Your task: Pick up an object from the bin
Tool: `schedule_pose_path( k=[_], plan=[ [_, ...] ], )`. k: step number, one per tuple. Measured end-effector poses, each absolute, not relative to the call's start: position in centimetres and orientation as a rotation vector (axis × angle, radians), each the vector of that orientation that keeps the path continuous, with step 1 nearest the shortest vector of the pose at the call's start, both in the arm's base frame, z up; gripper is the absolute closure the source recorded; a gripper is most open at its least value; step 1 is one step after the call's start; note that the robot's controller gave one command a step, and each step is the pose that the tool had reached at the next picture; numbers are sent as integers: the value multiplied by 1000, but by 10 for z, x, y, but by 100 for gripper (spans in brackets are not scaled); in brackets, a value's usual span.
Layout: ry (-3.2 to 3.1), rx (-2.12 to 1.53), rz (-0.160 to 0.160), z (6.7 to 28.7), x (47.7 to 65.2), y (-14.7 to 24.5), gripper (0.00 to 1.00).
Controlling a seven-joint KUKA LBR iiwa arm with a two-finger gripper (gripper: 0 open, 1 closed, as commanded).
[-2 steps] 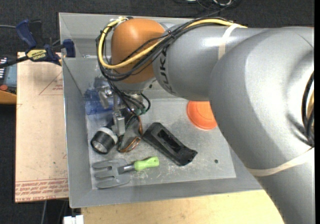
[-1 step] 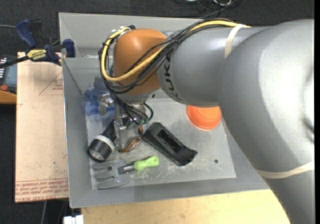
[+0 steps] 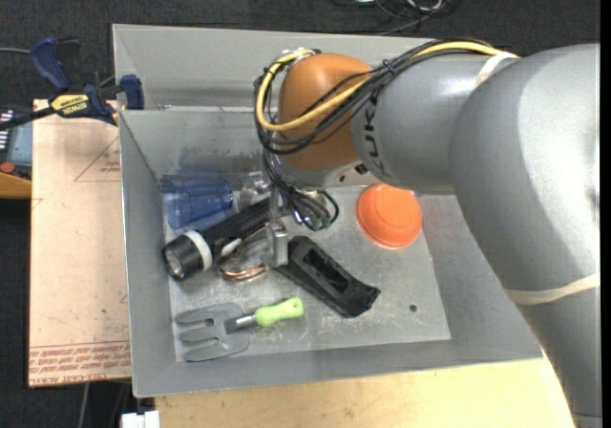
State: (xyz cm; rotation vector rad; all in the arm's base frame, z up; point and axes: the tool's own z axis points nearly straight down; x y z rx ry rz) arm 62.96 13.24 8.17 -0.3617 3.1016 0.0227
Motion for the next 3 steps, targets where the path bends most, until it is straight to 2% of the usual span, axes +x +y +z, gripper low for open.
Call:
schedule_pose_path(
  k=[1, 2, 3],
  plan=[
    [3065, -479, 27, 70, 570, 191, 100],
    [3065, -478, 27, 70, 570, 191, 100],
    [3067, -464, 29, 111, 556, 178, 100]
  ],
)
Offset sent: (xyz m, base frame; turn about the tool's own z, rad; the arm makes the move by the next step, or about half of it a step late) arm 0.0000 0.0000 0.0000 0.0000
